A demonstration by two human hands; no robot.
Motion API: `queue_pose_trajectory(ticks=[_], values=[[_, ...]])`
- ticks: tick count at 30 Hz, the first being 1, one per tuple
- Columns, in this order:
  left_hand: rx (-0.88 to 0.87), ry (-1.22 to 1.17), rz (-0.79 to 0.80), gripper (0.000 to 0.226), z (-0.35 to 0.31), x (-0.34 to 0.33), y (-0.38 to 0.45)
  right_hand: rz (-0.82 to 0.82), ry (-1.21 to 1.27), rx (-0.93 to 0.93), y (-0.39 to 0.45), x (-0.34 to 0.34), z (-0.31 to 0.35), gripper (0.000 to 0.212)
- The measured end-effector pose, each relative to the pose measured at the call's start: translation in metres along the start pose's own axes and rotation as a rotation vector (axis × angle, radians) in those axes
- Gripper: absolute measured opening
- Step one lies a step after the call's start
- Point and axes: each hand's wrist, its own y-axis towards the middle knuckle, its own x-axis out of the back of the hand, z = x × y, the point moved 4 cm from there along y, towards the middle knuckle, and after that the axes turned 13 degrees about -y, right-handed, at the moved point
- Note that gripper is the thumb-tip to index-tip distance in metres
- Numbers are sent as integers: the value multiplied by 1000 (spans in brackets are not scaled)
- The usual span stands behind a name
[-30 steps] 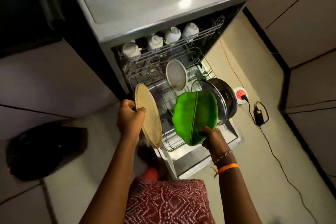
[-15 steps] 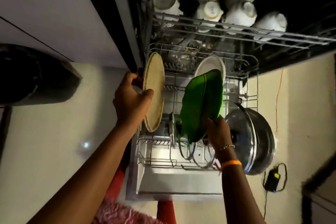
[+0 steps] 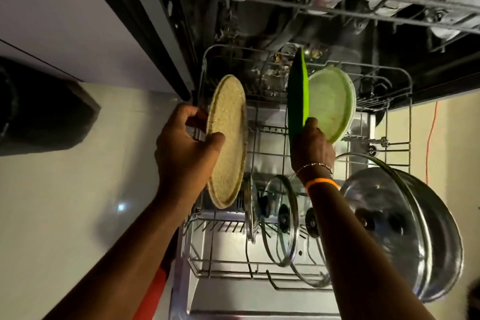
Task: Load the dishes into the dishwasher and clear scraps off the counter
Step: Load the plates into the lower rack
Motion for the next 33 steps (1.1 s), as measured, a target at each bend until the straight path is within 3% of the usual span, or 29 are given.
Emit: queue_pose_trajectory(ticks=[11, 15, 21, 24, 27, 29, 33], values=[[36, -64, -20, 26, 11, 12, 1, 307, 243, 167, 31, -59, 19, 80], [91, -172, -62, 32, 15, 19, 1, 262, 290, 160, 35, -56, 15, 59], [86, -173, -49, 25, 14, 23, -3, 266, 255, 220, 37, -58, 21, 63], [90, -193, -57, 21, 16, 27, -1, 214, 293, 160, 28, -45, 20, 49], [102, -255, -85, 14, 16, 38, -1, 104, 511, 106, 2, -21, 11, 34], [122, -337, -80, 11, 13, 42, -4, 170, 754, 110, -23, -8, 6, 30], [251, -435, 30, 10, 9, 26, -16, 319, 1329, -57, -62, 19, -29, 16]])
